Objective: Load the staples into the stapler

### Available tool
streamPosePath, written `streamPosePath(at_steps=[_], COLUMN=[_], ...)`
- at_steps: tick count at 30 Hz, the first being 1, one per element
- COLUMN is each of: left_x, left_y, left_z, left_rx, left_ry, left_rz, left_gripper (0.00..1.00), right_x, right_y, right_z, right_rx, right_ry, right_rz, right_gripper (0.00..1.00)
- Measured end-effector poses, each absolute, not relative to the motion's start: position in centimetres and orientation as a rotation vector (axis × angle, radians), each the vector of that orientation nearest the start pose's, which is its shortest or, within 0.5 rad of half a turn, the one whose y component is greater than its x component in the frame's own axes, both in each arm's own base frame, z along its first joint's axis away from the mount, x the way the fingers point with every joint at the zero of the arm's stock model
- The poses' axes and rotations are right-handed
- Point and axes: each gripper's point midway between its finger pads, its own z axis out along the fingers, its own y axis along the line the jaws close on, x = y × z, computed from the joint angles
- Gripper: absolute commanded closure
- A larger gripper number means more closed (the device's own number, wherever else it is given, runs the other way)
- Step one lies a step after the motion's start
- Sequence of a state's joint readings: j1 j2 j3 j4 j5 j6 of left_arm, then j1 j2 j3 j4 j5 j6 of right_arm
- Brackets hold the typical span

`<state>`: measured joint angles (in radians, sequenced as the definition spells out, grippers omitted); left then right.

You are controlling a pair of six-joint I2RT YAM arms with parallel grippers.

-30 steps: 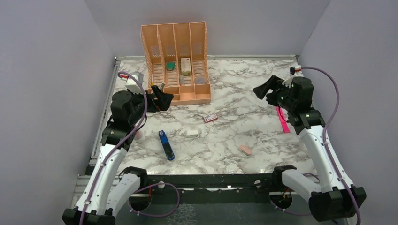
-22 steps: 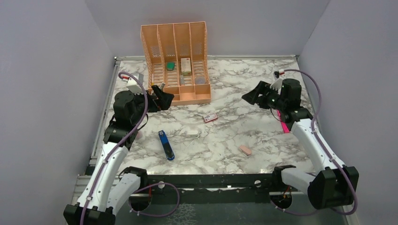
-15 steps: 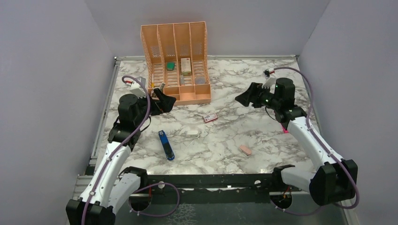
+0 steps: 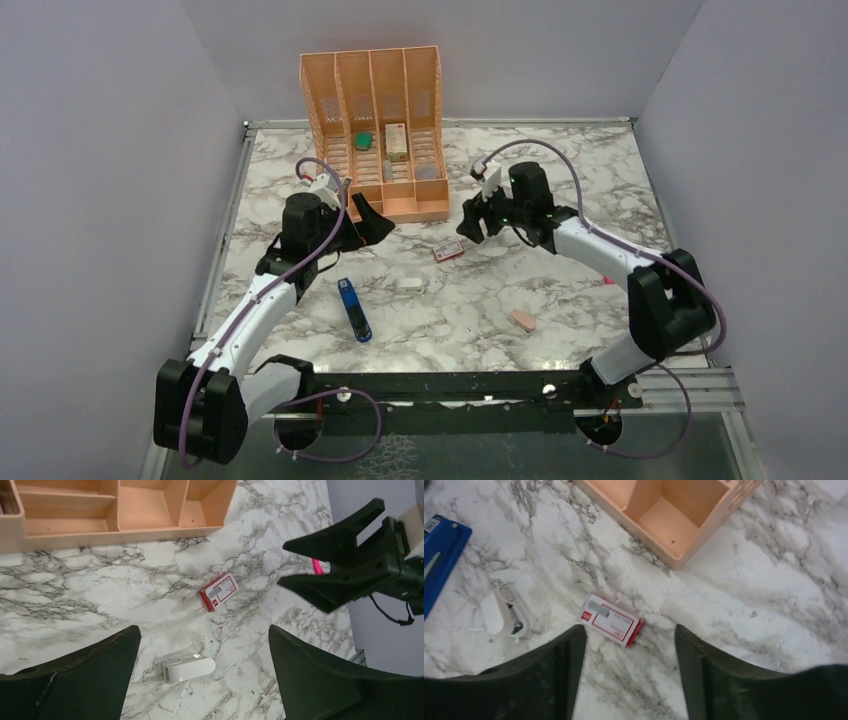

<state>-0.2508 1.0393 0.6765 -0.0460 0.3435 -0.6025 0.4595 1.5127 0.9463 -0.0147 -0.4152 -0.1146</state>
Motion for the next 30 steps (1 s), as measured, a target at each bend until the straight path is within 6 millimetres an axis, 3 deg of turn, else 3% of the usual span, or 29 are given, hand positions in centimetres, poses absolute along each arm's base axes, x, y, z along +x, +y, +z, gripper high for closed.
streamPosePath(at_steps=[2,6,10,12,17,30], left_x=[30.4,30.5,30.6,30.6,30.6,30.6], left_y=[-16.5,-16.7,-16.7,-16.6,-16.5,-16.4], left_z=[17.8,16.7,16.2,16.2,16.1,15.9], left_rx=[-0.13,-0.131,-0.129,-0.13,-0.136,-0.144], left_ry=[2.094,2.13,2.144,2.144,2.146,2.155], left_rz=[-0.891,-0.889,-0.881,-0.88,-0.872,-0.862], left_gripper=[0.01,0.01,0.01,0.01,0.01,0.01], right_x=[36.4,39.9,41.3,41.6,42.2,40.3], right_y=[25.7,27.6,28.4,29.0,29.7,27.9], right_z=[12.8,11.1,8.4,7.3,5.2,2.6], right_rx=[-0.89,-0.886,-0.86,-0.856,-0.851,-0.865], right_ry=[1.973,1.988,2.054,2.08,2.134,2.239], right_rz=[0.633,0.619,0.591,0.569,0.506,0.39], right_gripper=[0.5,0.51,0.52,0.57,0.58,0.51])
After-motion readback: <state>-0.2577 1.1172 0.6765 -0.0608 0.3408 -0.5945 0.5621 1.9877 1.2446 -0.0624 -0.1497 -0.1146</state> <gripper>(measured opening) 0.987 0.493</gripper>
